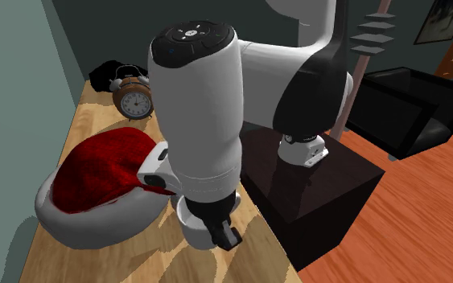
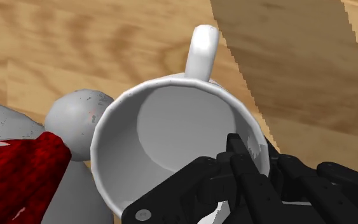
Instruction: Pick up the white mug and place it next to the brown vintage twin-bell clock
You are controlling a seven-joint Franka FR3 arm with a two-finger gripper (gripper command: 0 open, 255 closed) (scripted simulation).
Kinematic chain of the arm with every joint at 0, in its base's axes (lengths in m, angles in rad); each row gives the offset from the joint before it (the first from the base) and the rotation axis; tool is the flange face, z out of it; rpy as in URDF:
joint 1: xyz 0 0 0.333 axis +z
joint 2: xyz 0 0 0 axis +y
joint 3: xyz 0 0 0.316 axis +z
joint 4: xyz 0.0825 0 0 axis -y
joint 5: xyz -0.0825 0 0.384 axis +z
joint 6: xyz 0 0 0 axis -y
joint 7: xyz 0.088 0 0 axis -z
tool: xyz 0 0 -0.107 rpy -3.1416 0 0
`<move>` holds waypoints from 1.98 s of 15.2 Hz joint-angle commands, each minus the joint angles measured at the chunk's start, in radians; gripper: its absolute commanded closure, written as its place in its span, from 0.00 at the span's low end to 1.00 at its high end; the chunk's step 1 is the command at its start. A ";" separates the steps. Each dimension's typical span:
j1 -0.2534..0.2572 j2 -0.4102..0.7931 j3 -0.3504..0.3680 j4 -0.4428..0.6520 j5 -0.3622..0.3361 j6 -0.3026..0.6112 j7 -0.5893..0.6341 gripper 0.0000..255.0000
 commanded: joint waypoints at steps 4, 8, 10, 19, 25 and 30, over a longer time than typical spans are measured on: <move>-0.004 -0.027 0.003 0.033 0.014 -0.058 -0.011 1.00; -0.005 -0.045 0.005 0.066 0.023 -0.107 -0.018 1.00; -0.006 -0.052 0.006 0.084 0.027 -0.131 -0.021 1.00; -0.006 -0.076 0.009 0.177 0.039 -0.245 -0.031 1.00; -0.005 -0.081 0.011 0.251 0.042 -0.324 -0.035 1.00; -0.002 -0.078 0.012 0.321 0.042 -0.392 -0.036 1.00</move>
